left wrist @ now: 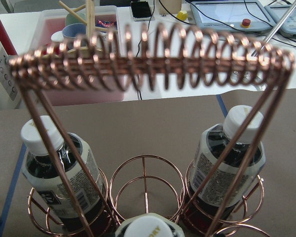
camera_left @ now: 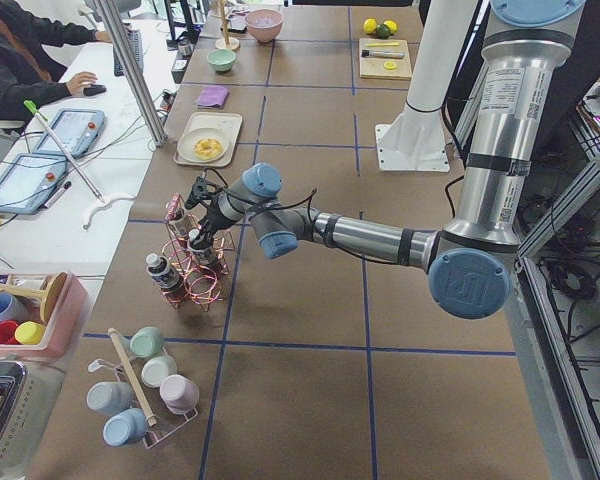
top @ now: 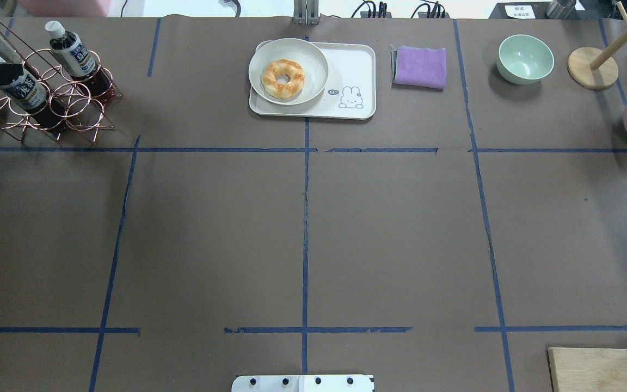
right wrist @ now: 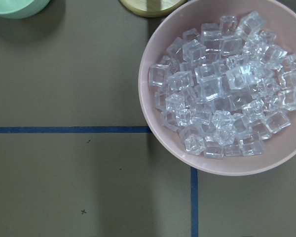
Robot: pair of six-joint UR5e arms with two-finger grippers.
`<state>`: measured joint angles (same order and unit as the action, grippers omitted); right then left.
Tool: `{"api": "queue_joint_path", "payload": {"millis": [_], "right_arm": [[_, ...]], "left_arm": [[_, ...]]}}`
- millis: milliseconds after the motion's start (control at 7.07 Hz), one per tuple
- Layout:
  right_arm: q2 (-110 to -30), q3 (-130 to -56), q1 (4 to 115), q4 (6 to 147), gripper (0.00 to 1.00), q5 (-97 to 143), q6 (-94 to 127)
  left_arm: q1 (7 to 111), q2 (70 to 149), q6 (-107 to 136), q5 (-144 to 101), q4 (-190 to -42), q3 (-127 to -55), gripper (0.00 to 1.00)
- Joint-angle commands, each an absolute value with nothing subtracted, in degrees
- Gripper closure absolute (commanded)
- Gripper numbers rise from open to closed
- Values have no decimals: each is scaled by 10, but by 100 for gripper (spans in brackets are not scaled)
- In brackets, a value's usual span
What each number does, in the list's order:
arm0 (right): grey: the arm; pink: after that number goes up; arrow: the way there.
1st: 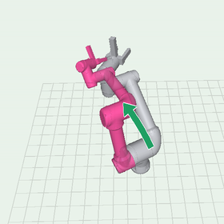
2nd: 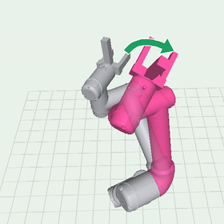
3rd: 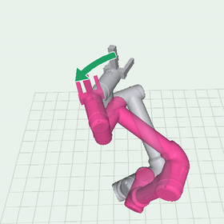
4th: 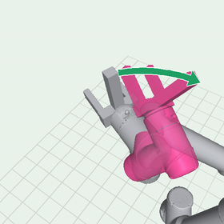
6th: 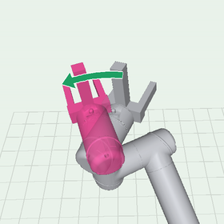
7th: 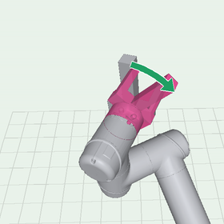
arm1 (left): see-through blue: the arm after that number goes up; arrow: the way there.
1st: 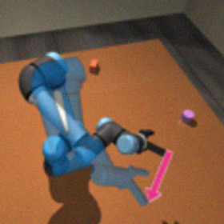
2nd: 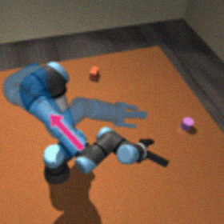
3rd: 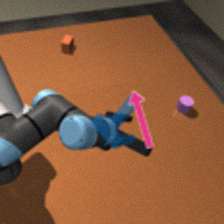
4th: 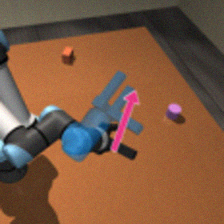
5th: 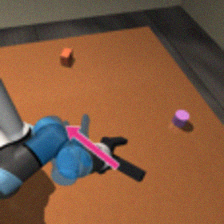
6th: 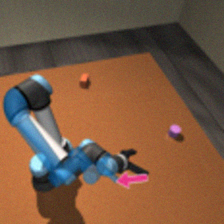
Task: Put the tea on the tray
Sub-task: 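Reach the left gripper down to a dark tea bottle in the copper rack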
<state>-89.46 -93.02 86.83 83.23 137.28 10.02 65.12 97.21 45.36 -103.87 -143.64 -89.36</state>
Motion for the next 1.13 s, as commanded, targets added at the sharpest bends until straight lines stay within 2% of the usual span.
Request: {"api": "queue_joint_path", "payload": {"millis": [0,283,566,990], "right_arm": [[-895,-931,868,832,0,1374,100],[-895,-931,868,832,0,1391,100],[-895,-931,868,832,0,1393,100],[-895,-931,868,832,0,1394,100]], "left_arm": [[655,973,450,-1037,-1434,-893,29],[657,981,450,-1035,-1433,-891,29],[658,981,450,-1035,-1433,-891,36],[658,980,449,-1035,-1433,-890,40]]}}
